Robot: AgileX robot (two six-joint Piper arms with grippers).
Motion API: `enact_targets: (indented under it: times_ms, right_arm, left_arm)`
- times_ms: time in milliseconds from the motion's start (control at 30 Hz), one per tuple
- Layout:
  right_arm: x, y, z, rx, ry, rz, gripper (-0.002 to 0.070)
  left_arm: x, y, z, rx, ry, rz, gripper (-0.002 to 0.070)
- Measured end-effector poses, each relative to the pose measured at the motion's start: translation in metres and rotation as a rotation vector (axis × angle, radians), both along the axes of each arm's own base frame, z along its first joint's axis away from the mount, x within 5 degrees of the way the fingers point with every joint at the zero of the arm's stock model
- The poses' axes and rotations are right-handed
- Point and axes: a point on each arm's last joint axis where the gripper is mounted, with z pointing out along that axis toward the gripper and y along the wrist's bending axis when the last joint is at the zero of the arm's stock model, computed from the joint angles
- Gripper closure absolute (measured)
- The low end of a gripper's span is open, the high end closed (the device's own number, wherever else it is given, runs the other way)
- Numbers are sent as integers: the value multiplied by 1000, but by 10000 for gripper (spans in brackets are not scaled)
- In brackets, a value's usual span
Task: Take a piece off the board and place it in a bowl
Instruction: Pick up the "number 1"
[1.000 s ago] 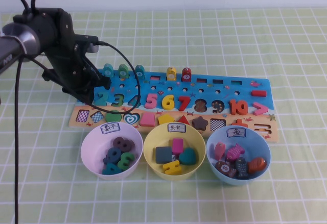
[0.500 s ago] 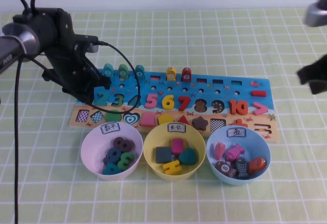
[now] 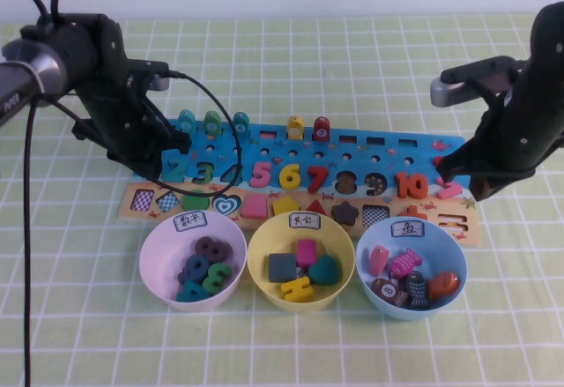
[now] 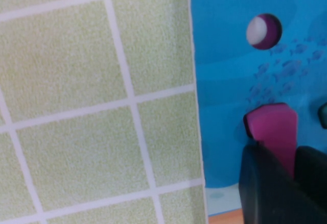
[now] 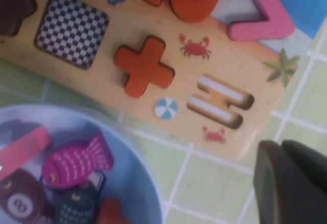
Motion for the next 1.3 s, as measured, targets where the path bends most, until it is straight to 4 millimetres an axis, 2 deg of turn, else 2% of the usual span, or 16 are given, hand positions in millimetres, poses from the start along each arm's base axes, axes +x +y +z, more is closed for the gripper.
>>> enact_targets:
  times_ms: [467,767,1300]
  right_arm:
    - [24,7,-36,1,-6,-3,695]
    - [30,8,-60,-15,48,-3,695]
    - [36,10,-66,-8,23,-4,695]
  left_arm:
    - [0,1,0,-2,0,1,603]
    - [0,1,0,-1,0,-2,603]
    - [0,1,0,1,0,-6,606]
